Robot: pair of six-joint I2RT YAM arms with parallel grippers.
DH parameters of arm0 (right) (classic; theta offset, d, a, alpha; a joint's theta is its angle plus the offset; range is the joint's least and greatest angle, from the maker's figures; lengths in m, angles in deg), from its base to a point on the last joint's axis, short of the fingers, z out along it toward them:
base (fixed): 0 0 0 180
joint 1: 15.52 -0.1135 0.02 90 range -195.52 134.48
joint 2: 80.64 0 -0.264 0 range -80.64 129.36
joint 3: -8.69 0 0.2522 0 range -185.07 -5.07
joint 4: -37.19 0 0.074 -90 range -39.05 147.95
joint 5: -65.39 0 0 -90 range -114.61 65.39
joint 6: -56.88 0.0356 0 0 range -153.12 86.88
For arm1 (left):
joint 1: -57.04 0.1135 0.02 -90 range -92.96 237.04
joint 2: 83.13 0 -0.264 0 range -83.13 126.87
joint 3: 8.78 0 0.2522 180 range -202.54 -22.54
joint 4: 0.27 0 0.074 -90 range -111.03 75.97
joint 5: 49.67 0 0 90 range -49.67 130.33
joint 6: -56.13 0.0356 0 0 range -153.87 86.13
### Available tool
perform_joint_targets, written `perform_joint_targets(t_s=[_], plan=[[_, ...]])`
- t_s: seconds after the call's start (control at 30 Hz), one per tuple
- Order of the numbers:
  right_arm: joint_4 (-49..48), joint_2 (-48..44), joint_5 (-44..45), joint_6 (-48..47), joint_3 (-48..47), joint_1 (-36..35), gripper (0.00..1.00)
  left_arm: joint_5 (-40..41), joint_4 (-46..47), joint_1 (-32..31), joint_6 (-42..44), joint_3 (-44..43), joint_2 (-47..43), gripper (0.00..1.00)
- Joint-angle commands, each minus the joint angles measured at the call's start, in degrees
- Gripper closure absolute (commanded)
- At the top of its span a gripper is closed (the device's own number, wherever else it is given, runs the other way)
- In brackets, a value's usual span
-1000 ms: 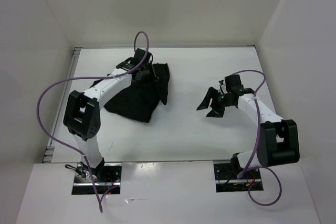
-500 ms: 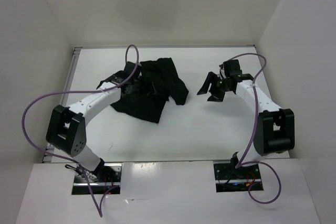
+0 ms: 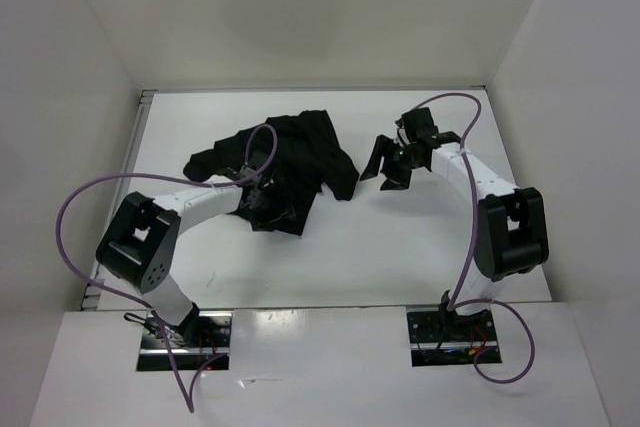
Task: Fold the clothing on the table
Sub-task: Flatten the skirt out
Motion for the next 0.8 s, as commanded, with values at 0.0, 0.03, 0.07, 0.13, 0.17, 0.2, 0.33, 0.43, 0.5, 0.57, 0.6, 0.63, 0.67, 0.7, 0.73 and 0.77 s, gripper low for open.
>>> perform_joint_targets(t_s=[0.0,0.03,0.07,0.13,0.17,0.2,0.33,0.43,0.5,0.57,0.6,0.63,0.67,0.7,0.73,0.77], plan=[[0.1,0.1,0.7,-0.8,-2.0,-0.5,0.29,1.1,0.9,0.0,-1.4,-1.2,3.6,0.25],[0.1,0.1,0.7,-0.8,-2.0,-0.5,0.29,2.0,0.9,0.0,-1.4,-1.2,4.7,0.29],[0.1,0.1,0.7,-0.8,-2.0,-0.5,0.29,2.6,0.9,0.0,-1.4,-1.2,4.7,0.35],[-0.5,0.1,0.7,-0.8,-2.0,-0.5,0.29,4.0,0.9,0.0,-1.4,-1.2,6.1,0.55],[-0.5,0.1,1.2,-0.8,-2.0,-0.5,0.29,4.0,0.9,0.0,-1.4,-1.2,6.9,0.62],[-0.5,0.1,1.2,-0.8,-2.0,-0.5,0.29,4.8,0.9,0.0,-1.4,-1.2,6.9,0.69],[-0.5,2.8,1.9,-2.4,-3.3,-2.3,0.3,6.1,-1.0,0.0,-1.4,-1.8,7.8,0.98],[-0.5,5.8,1.9,-3.9,-5.1,-4.1,0.3,6.1,-1.0,0.0,-1.4,-1.8,6.5,1.0],[-0.5,9.1,1.1,-5.0,-7.1,-6.3,0.31,6.7,-2.2,0.0,-1.4,-1.8,5.8,1.0],[-1.1,12.5,3.1,-5.0,-8.8,-7.7,0.33,6.7,-2.9,0.0,-1.4,-1.8,5.3,1.0],[-1.1,13.6,3.8,-5.0,-9.5,-8.2,0.33,6.7,-2.9,0.0,-1.4,-1.8,4.7,1.0],[-1.1,14.7,3.8,-4.5,-10.1,-8.2,0.34,6.7,-2.9,0.0,-1.4,-1.8,4.7,1.0],[-1.1,16.7,5.0,-4.5,-11.4,-8.2,0.34,6.7,-2.9,0.0,-1.4,-1.8,4.0,1.0],[-1.6,17.8,5.7,-3.8,-12.0,-8.2,0.35,6.7,-2.9,0.0,-1.4,-1.8,3.2,1.0],[-1.7,18.8,6.4,-3.8,-13.6,-8.2,0.37,6.7,-2.9,0.0,-1.4,-1.0,3.2,1.0],[-1.7,20.7,7.0,-3.8,-14.3,-8.2,0.38,6.7,-2.9,0.0,-1.4,-0.5,2.3,1.0]])
